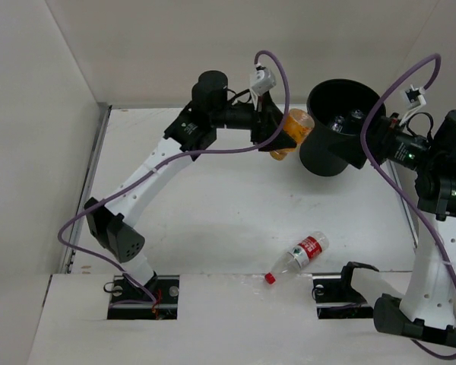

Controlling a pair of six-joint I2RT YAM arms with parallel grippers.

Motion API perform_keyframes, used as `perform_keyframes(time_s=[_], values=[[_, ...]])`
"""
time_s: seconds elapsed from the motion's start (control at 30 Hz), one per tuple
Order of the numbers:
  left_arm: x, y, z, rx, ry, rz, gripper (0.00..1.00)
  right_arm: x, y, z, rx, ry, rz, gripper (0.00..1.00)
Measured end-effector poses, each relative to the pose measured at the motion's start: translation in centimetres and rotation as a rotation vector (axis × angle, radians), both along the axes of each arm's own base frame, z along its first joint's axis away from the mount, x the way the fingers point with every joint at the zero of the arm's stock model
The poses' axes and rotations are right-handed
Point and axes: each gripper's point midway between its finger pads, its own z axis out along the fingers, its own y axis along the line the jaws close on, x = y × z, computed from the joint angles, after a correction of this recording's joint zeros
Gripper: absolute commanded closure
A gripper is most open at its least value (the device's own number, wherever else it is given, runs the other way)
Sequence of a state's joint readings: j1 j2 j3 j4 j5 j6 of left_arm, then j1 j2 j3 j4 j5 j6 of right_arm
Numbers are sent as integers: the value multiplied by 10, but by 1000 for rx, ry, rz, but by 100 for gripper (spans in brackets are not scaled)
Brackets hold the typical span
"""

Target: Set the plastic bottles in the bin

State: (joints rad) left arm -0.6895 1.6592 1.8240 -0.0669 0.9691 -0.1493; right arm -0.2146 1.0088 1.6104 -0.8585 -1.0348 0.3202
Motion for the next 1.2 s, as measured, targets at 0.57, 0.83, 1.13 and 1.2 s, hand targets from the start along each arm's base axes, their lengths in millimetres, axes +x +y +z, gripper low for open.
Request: perform_keyframes(time_s=[0.57,0.83,1.13,1.2], values=[[-46,-60,-10,-1,220,-162,84,-26,0,16,39,-143,12,0],[-53,-61,-9,10,206,-156,84,-23,-2,13,1,-178,-23,0],[-81,-70,5,-6,180,-208,84,-19,4,10,-11,-182,-14,0],[-86,-71,8,-11,175,-218,84,-18,5,9,-11,-179,-9,7]])
